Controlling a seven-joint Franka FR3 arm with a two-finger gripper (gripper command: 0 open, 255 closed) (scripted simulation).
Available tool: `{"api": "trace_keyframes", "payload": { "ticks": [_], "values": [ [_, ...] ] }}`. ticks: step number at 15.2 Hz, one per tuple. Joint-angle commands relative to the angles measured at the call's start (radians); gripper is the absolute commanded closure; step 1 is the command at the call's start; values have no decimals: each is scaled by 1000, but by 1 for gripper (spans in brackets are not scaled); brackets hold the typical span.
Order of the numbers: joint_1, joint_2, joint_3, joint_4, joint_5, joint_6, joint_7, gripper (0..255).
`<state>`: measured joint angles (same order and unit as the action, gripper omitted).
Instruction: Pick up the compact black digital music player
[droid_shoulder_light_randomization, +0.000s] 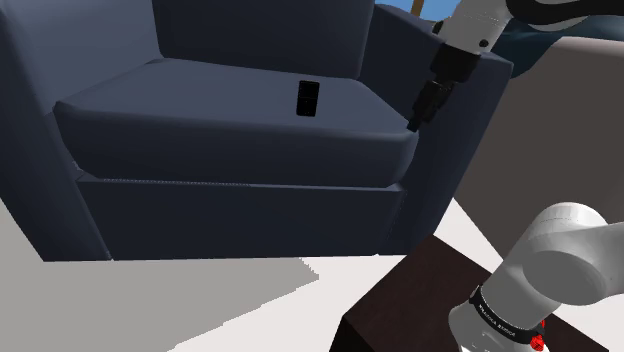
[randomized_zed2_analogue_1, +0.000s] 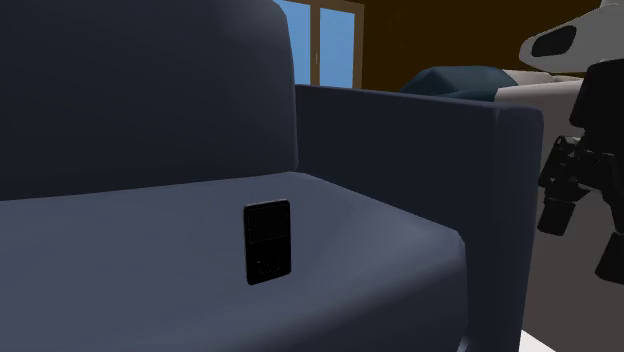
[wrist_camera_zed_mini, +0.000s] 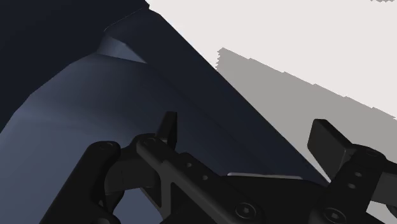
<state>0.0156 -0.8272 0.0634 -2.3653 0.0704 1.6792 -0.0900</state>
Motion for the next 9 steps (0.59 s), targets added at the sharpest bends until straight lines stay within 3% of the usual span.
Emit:
{"api": "trace_keyframes", "payload": {
  "ticks": [1,9],
  "values": [
    [0,0,0,0,0,0,0,0],
    [-23,225,70,111,32,235,118,0]
  ]
}}
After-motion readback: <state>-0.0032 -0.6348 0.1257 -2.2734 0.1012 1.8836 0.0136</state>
